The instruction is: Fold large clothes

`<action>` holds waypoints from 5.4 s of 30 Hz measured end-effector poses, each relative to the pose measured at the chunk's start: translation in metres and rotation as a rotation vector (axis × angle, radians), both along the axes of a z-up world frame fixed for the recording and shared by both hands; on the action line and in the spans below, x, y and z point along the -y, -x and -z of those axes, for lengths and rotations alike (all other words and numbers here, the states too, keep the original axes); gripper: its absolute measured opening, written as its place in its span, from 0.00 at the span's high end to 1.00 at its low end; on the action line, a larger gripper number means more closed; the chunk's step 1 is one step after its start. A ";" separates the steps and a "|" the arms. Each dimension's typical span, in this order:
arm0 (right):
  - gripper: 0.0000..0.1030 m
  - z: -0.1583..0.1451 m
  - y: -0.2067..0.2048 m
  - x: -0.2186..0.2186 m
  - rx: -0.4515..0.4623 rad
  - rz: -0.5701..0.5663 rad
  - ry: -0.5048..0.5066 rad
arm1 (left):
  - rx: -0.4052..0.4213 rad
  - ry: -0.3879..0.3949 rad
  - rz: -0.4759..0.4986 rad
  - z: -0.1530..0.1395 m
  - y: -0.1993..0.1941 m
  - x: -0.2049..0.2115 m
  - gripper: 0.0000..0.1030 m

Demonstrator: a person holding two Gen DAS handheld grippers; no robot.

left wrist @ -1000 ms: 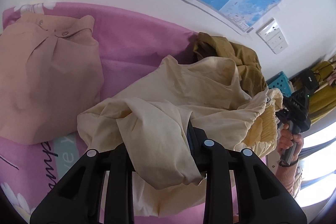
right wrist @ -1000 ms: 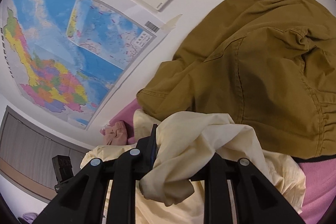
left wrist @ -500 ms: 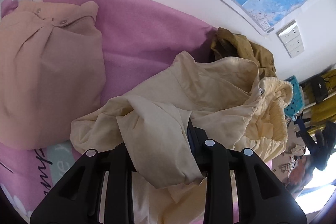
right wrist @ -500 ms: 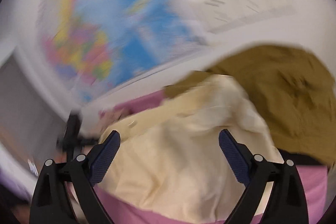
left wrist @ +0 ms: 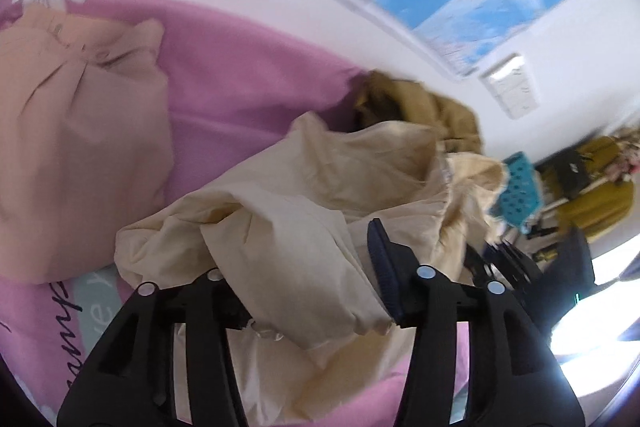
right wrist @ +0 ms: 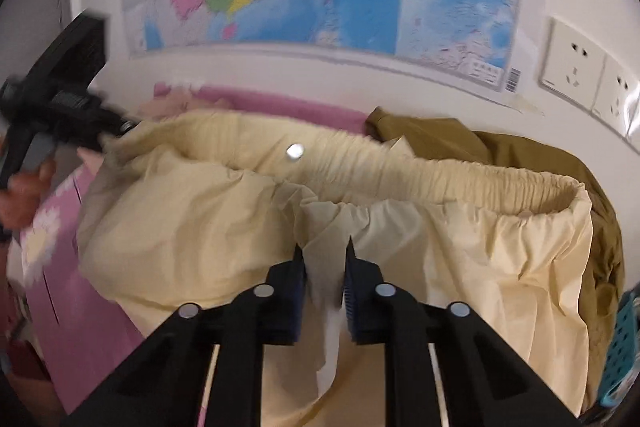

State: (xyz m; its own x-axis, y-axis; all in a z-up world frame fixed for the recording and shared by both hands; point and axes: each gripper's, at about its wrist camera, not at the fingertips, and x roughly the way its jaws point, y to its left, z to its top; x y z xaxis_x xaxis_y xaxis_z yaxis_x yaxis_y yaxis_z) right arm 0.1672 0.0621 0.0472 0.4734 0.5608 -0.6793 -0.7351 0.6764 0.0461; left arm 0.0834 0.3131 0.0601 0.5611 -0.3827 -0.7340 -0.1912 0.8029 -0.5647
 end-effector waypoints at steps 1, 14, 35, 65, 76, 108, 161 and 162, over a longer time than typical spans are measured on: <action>0.86 -0.003 -0.002 0.001 -0.009 0.005 -0.015 | 0.029 -0.010 0.001 -0.006 0.004 0.003 0.51; 0.86 -0.023 -0.024 -0.005 0.000 0.060 -0.049 | 0.275 -0.206 0.013 -0.051 0.037 0.034 0.15; 0.53 0.001 -0.025 -0.003 0.063 0.080 0.000 | -0.005 -0.363 0.045 0.068 -0.008 0.051 0.34; 0.55 0.018 -0.030 -0.019 0.071 0.029 0.075 | 0.005 -0.432 0.011 0.076 -0.024 0.060 0.27; 0.54 0.073 -0.063 -0.031 -0.012 0.070 0.158 | 0.006 -0.453 0.022 0.076 -0.031 0.060 0.23; 0.41 0.045 0.016 0.041 -0.132 0.011 -0.059 | 0.148 -0.544 -0.040 0.052 0.053 0.072 0.18; 0.27 0.103 -0.008 0.149 -0.570 0.380 -0.534 | 0.124 0.183 -0.180 0.115 0.085 0.054 0.16; 0.27 0.105 -0.010 0.148 -0.572 0.386 -0.543 | 0.124 0.183 -0.189 0.115 0.083 0.052 0.16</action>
